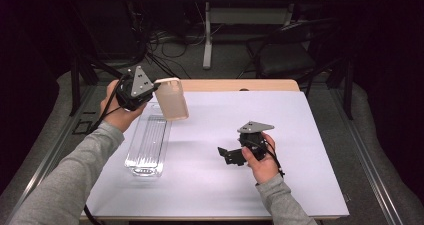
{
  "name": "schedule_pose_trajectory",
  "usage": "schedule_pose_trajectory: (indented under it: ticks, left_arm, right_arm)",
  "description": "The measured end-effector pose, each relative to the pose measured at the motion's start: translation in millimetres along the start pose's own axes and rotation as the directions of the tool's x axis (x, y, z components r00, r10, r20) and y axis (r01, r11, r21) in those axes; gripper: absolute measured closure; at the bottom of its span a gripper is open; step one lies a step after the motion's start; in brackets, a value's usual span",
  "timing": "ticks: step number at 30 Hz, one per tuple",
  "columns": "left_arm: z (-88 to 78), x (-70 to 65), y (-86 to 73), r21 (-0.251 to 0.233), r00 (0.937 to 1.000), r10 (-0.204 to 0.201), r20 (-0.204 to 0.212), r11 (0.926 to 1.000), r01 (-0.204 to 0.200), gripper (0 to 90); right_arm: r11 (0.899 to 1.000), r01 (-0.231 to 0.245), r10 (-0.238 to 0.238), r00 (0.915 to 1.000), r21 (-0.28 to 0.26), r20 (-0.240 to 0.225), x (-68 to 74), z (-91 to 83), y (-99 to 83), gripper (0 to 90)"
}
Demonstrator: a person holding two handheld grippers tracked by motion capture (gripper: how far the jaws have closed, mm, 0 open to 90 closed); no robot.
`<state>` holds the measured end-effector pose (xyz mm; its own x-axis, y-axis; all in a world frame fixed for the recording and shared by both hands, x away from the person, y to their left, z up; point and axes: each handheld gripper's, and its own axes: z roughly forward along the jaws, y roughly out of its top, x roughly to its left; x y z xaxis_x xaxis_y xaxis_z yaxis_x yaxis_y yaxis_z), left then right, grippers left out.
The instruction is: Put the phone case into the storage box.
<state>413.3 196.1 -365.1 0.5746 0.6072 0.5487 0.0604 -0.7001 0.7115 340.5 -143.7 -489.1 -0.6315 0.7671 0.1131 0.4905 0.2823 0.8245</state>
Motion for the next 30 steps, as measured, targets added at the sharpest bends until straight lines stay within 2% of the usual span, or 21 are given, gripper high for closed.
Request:
schedule_pose_trajectory:
  ticks: [10,17,23,30]
  left_arm:
    - [-0.4,16.1,-7.8,0.012,0.9979,0.013,-0.064,0.9999,-0.012,79.2]
    - [-1.9,25.2,-13.8,0.026,0.9940,0.045,-0.100,0.9987,-0.043,79.2]
    - [-0.6,29.6,-20.7,0.040,0.9915,0.060,-0.116,0.9977,-0.055,79.2]
    - [2.6,33.0,-27.3,0.048,0.9909,0.058,-0.122,0.9975,-0.053,79.2]
  right_arm:
    - [1.000,-0.001,0.001,1.0000,0.001,0.002,-0.4,0.1,-0.6,0.2]
    - [1.000,0.003,-0.003,1.0000,-0.003,0.006,0.2,0.1,-0.9,0.2]
    - [1.000,0.007,-0.007,0.9999,0.000,0.009,-0.1,0.4,-1.5,0.2]
    - [1.000,0.007,-0.007,0.9999,0.001,0.010,0.3,1.3,-2.4,0.3]
